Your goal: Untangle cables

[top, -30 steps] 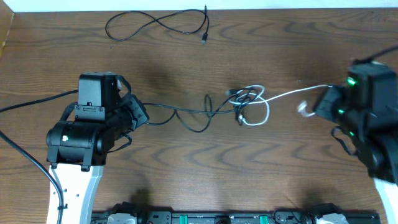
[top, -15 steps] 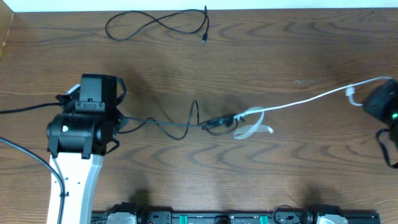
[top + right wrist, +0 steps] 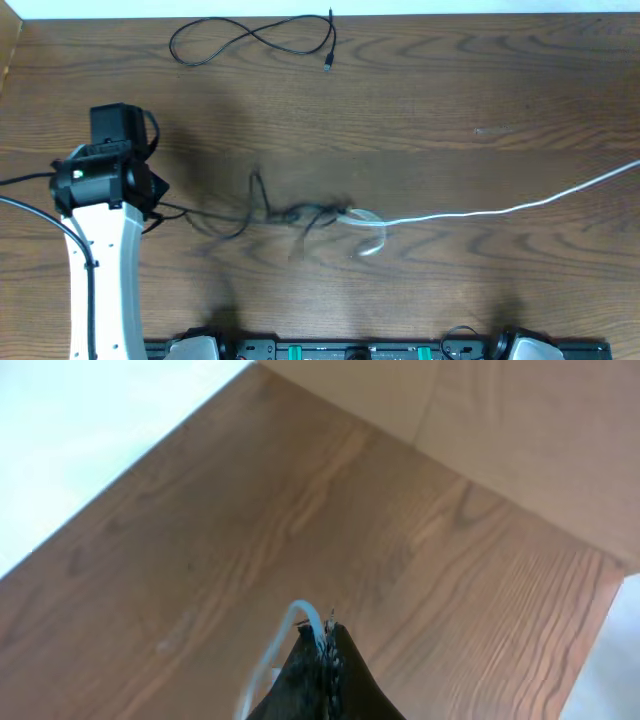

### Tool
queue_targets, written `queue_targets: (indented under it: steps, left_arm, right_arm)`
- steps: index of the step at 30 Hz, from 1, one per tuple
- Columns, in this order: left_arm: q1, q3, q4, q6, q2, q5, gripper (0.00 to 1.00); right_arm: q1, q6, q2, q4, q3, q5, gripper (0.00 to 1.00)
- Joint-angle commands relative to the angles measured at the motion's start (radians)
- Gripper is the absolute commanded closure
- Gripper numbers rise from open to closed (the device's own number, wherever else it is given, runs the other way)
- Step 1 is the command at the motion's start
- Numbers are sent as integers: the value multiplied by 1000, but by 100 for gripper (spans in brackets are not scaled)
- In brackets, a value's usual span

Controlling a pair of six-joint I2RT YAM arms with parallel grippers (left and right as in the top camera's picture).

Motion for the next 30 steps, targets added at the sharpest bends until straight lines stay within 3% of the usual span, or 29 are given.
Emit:
queue_targets:
  steps: [1, 4, 7, 9, 13, 15, 23, 24, 27, 30]
  left_arm:
    - [19, 15, 13, 2, -1, 40, 93]
    - [18, 15, 61, 126, -1, 185, 93]
    - [18, 15, 126, 326, -1, 454, 92]
    - [19, 15, 145, 350, -1, 520, 93]
    - [19, 15, 145, 261, -1, 431, 93]
    - [19, 15, 126, 192, -1, 378, 93]
    - [16, 11, 116, 209, -1, 453, 92]
    - [16, 10, 113, 223, -1, 465, 92]
    - [16, 10, 104, 232, -1, 469, 93]
    - [16, 10, 101, 231, -1, 470, 92]
  right_arm:
    - [-11, 10, 19, -8, 19, -56, 99]
    - [-11, 11, 27, -11, 19, -89, 99]
    - [-11, -9, 29, -13, 19, -163, 99]
    - [-11, 0, 30, -24, 19, -122, 99]
    - [-16, 110, 30, -66, 19, 102, 99]
    - [-19, 141, 30, -79, 19, 119, 99]
    - [-18, -28, 50, -103, -4, -340, 98]
    - [-18, -55, 57, -124, -13, -408, 96]
    - [-18, -72, 80, -183, -37, -527, 76]
    - [-9, -110, 98, -203, -79, -584, 74]
